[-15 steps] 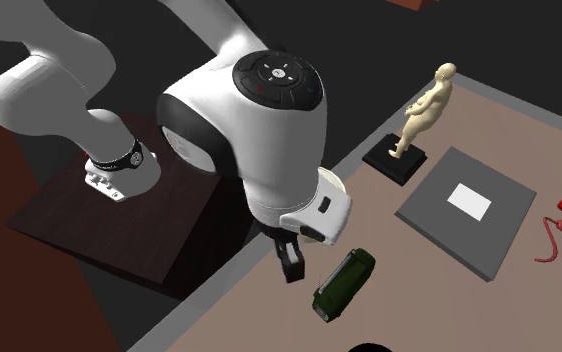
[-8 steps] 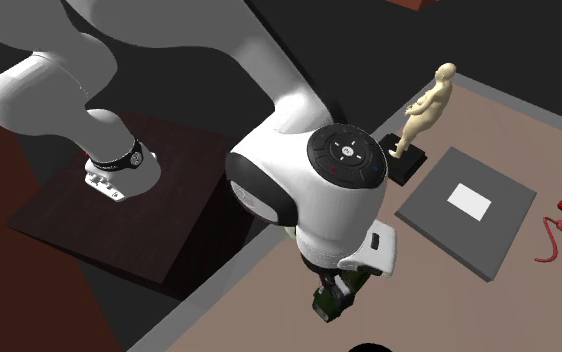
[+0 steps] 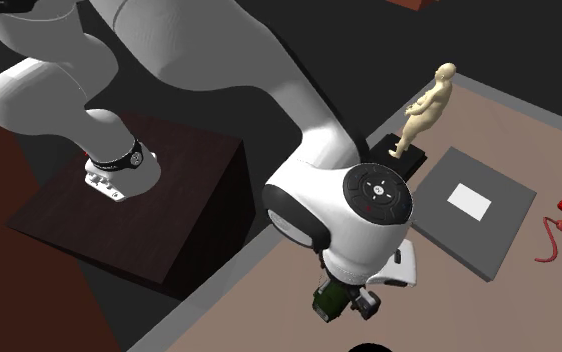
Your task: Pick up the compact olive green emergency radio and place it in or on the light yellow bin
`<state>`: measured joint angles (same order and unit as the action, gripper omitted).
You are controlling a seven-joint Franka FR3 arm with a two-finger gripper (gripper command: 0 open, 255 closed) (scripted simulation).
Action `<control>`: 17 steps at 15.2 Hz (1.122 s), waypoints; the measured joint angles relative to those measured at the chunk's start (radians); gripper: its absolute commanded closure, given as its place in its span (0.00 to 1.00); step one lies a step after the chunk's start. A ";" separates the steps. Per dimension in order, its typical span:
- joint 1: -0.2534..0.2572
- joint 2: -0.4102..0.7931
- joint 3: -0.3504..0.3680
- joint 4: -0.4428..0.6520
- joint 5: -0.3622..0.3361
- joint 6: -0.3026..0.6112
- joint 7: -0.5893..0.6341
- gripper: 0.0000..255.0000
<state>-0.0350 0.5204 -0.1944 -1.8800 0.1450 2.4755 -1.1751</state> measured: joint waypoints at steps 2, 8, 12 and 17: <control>-0.003 0.022 0.004 0.005 0.005 0.017 -0.004 0.00; -0.009 0.051 0.010 0.012 0.013 0.039 -0.010 0.00; -0.009 0.051 0.010 0.013 0.013 0.039 -0.010 1.00; -0.010 0.051 0.009 0.012 0.012 0.039 -0.010 1.00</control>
<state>-0.0446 0.5714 -0.1849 -1.8680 0.1574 2.5144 -1.1852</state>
